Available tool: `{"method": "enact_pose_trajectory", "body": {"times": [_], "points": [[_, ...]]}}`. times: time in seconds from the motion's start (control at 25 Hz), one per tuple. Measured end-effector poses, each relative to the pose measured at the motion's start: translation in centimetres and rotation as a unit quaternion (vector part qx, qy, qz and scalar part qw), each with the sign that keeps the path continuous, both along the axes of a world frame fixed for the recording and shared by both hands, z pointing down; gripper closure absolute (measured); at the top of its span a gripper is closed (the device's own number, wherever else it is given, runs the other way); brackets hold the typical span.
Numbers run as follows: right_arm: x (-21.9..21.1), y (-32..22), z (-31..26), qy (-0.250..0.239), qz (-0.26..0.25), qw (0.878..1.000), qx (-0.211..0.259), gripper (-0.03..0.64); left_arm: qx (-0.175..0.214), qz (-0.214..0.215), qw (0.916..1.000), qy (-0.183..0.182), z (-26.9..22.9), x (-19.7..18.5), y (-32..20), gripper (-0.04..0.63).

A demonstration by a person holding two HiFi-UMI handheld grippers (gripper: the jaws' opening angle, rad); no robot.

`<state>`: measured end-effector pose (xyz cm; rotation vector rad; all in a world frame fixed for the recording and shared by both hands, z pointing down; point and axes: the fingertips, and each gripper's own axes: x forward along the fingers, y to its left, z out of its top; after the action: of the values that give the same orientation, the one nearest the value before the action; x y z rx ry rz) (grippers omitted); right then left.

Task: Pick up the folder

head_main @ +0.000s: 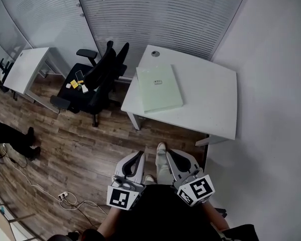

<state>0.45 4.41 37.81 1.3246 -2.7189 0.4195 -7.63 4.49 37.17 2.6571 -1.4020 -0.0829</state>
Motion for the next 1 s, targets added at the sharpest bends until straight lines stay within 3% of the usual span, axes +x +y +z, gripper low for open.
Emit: {"method": "enact_pose_trajectory", "body": {"times": [0.16, 0.44, 0.72, 1.0], "points": [[1.0, -3.6, 0.4, 0.007, 0.001, 1.0, -0.012, 0.617, 0.015, -0.008, 0.9998, 0.003, -0.6, 0.6, -3.8, 0.591], [4.1, -11.0, 1.6, 0.005, 0.001, 1.0, -0.022, 0.617, -0.009, -0.02, 0.9996, -0.017, 1.0, 2.9, -10.1, 0.59], [6.3, -17.9, 1.4, 0.024, -0.02, 0.999, -0.017, 0.617, 0.008, -0.046, 0.9988, -0.017, 0.5, 4.8, -16.5, 0.589], [8.1, -23.1, 2.6, 0.05, -0.039, 0.998, -0.022, 0.617, 0.001, -0.066, 0.9976, -0.022, 0.8, 6.6, -19.8, 0.589]]}}
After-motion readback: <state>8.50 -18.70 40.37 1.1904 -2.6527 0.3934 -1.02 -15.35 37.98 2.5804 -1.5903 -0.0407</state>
